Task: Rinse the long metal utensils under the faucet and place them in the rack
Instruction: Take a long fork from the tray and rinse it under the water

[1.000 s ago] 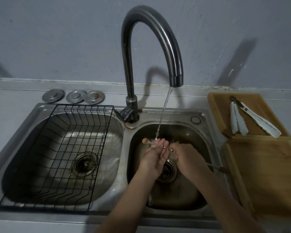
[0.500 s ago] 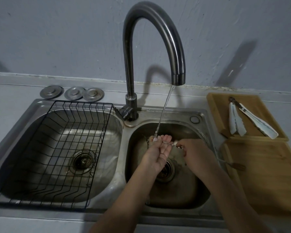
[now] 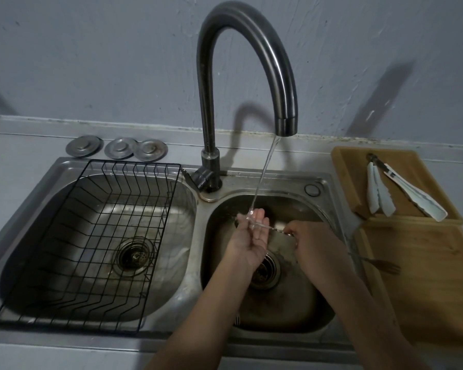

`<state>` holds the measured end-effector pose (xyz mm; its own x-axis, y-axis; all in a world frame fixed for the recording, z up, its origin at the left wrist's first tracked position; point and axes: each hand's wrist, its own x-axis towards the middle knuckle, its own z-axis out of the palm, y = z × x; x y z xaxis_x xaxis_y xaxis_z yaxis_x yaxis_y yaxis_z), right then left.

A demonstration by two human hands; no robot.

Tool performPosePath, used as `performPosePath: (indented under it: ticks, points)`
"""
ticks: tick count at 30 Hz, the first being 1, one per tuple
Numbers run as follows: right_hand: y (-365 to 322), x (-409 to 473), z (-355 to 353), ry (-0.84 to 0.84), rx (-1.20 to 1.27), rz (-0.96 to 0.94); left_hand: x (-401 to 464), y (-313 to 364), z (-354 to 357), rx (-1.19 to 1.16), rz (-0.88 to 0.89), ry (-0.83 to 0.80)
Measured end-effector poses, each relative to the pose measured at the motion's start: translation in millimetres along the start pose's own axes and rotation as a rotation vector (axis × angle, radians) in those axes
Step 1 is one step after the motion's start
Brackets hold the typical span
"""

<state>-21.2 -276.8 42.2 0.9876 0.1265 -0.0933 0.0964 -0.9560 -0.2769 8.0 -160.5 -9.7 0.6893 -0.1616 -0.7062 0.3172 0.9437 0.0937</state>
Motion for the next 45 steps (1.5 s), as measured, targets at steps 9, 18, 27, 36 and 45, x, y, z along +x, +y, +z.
performPosePath:
  ticks: [9, 18, 27, 36, 45]
  points:
    - [-10.1, -2.3, -0.1, -0.041, 0.014, -0.022, 2.9, 16.7, -5.3, 0.003, 0.032, 0.013]
    - [-11.4, -0.7, 0.5, -0.044, 0.066, -0.008, -6.8, 6.6, 4.6, 0.164, 0.057, -0.079]
    - [-17.0, -2.1, 4.1, -0.155, 0.091, 0.022, -0.3, 21.2, -3.6, 0.216, -0.057, -0.021]
    - [6.4, 1.2, 3.9, -0.025, 0.228, 0.075, 9.2, 31.0, -8.2, 0.077, -0.066, -0.131]
    - [7.8, 1.4, 8.4, -0.023, 0.270, 0.083, 9.1, 18.2, -7.5, 0.202, 0.112, -0.085]
